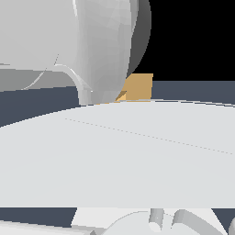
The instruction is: Insert the peg into the horizontal hole in a box.
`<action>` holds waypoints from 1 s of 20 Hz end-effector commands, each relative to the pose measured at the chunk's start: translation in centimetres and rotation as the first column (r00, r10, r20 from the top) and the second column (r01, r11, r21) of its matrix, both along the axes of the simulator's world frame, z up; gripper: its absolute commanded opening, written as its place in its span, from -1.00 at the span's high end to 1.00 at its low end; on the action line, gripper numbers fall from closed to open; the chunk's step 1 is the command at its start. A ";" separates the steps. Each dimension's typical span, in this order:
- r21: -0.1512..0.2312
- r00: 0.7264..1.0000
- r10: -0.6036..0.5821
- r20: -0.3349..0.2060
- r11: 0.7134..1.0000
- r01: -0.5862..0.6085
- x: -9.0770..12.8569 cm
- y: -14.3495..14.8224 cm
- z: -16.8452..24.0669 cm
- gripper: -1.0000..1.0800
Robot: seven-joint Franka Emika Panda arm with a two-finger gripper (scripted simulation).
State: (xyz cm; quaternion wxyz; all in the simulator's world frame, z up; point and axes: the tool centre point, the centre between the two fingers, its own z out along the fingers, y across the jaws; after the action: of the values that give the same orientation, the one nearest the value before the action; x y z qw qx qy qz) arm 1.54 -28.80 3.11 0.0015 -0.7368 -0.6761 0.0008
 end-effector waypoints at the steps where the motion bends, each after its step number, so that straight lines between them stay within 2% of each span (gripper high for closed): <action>1: -0.001 1.000 -0.008 0.003 1.000 0.008 -0.3 1.5 0.8 1.00; 20: -0.001 0.995 -0.103 0.003 0.995 0.103 -3.7 18.6 7.9 1.00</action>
State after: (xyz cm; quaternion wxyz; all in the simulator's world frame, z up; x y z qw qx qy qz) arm -1.98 -11.55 10.39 0.0010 -0.7679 -0.6406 0.0005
